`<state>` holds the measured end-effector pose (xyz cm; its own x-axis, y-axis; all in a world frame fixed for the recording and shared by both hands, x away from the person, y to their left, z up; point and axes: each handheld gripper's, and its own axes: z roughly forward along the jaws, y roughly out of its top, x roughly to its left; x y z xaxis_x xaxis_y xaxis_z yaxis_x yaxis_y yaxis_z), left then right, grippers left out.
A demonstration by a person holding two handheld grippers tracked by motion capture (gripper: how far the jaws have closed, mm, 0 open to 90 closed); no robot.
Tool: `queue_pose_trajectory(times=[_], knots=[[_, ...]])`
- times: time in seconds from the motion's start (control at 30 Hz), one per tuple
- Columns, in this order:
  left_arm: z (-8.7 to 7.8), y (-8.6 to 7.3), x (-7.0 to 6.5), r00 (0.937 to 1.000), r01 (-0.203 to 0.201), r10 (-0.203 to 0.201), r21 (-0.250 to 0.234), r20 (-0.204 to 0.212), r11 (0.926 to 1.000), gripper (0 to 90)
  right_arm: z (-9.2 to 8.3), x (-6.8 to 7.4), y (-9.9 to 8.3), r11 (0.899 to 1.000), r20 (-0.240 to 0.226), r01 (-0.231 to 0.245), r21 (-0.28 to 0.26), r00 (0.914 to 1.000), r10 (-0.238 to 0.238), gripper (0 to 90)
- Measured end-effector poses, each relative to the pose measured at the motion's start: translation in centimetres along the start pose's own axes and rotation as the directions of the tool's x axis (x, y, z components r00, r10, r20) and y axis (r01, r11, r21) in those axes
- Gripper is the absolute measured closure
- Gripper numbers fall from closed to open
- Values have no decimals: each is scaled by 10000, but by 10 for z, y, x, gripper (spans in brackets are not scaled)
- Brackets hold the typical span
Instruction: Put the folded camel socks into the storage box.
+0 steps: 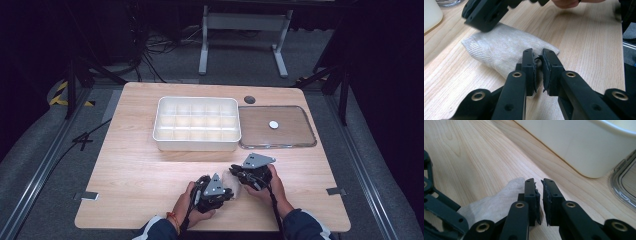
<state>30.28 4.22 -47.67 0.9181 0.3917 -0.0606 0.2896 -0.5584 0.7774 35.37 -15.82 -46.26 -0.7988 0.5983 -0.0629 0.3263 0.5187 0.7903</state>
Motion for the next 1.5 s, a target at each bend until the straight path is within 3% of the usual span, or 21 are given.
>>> queue_pose_trajectory(times=[0.17, 0.27, 0.4, 0.6, 0.93, 1.07, 1.2, 1.3, 1.43, 1.5], knots=[[0, 0, -1, 10000, 8, -8, -47, -35, 10000, 808, -14, -4, -2, 9987, -162, -430, -273, 9990, 426, 821], [-1, -1, 1, 9998, 176, -175, -135, 73, 9998, 807, -27, -2, 0, 9990, -288, -250, -373, 9993, 239, 785], [-2, -1, 1, 9999, 94, -93, -254, 63, 9996, 798, -33, 1, 4, 9983, -334, -224, -542, 9992, 207, 716], [-6, 1, 0, 9999, 112, -111, -322, 29, 9994, 756, -32, 8, 6, 9989, -700, -205, -421, 9974, 175, 635], [-22, 7, -1, 9997, 113, -126, -596, -212, 9982, 633, -27, 12, 6, 9996, -697, -270, -64, 9972, 265, 572], [-34, 9, -3, 9984, -105, 84, -385, -556, 9992, 540, -24, 14, 5, 9997, -753, -226, 121, 9969, 234, 544], [-52, 8, -2, 9955, -51, 32, -194, -951, 9998, 408, -23, 14, 5, 9992, -829, -272, 298, 9961, 296, 508], [-68, -1, 3, 9924, -5, 19, 112, -1232, 9999, 346, -21, 14, 3, 9982, -959, -277, 522, 9949, 327, 481], [-86, -23, 14, 9835, 311, -222, 468, -1794, 9984, 304, -18, 14, 1, 9962, -1178, -435, 761, 9917, 523, 447], [-93, -34, 20, 9762, 384, -187, 874, -2159, 9954, 289, -15, 15, 0, 9942, -1280, -441, 981, 9902, 566, 425]])
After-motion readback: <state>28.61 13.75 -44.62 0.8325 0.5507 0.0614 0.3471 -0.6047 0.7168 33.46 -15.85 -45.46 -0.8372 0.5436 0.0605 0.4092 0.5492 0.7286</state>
